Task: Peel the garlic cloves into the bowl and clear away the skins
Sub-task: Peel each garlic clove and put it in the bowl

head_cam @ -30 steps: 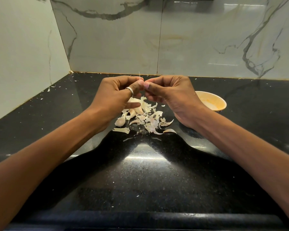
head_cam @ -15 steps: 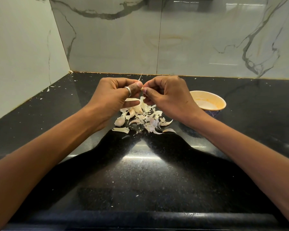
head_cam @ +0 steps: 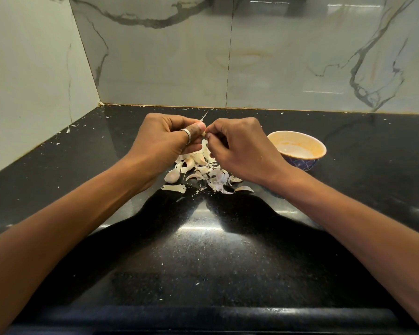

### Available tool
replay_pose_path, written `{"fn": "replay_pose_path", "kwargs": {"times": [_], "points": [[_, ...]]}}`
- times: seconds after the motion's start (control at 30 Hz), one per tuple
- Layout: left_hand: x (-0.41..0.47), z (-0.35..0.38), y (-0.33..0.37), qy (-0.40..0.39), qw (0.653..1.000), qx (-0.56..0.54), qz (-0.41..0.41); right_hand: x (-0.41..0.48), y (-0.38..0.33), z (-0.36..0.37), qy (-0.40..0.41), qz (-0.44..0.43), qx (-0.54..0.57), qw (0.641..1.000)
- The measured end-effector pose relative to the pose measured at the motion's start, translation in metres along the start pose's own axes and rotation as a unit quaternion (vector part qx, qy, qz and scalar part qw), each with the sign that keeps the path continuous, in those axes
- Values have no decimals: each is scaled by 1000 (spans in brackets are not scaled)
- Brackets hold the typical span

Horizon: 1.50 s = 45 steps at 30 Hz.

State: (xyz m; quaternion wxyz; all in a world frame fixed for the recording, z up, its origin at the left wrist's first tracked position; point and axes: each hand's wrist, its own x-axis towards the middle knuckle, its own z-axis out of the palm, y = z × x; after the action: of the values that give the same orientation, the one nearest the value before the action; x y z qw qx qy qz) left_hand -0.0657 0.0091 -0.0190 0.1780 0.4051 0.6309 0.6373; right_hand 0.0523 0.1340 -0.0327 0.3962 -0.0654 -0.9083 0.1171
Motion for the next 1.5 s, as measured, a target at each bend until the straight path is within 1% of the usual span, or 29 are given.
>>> {"fn": "replay_pose_path", "kwargs": {"times": [0.1, 0.3, 0.57, 0.67, 0.77, 0.93, 1.1, 1.27, 1.5], "points": [[0, 0, -1, 2, 1000, 1, -1, -1, -1, 2, -1, -9, -24, 1000], [1, 0, 0, 3, 1000, 5, -1, 0, 0, 2, -6, -18, -27, 999], [-3, 4, 1, -6, 1000, -10, -12, -2, -3, 3, 27, -3, -40, 999], [-5, 7, 1, -22, 999, -21, -10, -2, -3, 2, 44, 12, -31, 998], [-5, 6, 3, -16, 1000, -23, -13, -1, -3, 0, 42, 24, -2, 999], [-2, 2, 6, -30, 998, -32, -47, 1, -6, -5, 60, 50, 52, 996], [-2, 3, 7, -46, 995, -45, -71, 5, -4, -12, 76, 70, 40, 994], [-2, 1, 8, -51, 994, -44, -83, 7, -1, -18, 65, 87, 51, 993], [0, 0, 7, -37, 995, -46, -80, 6, -2, -15, 13, 87, 87, 992]]}}
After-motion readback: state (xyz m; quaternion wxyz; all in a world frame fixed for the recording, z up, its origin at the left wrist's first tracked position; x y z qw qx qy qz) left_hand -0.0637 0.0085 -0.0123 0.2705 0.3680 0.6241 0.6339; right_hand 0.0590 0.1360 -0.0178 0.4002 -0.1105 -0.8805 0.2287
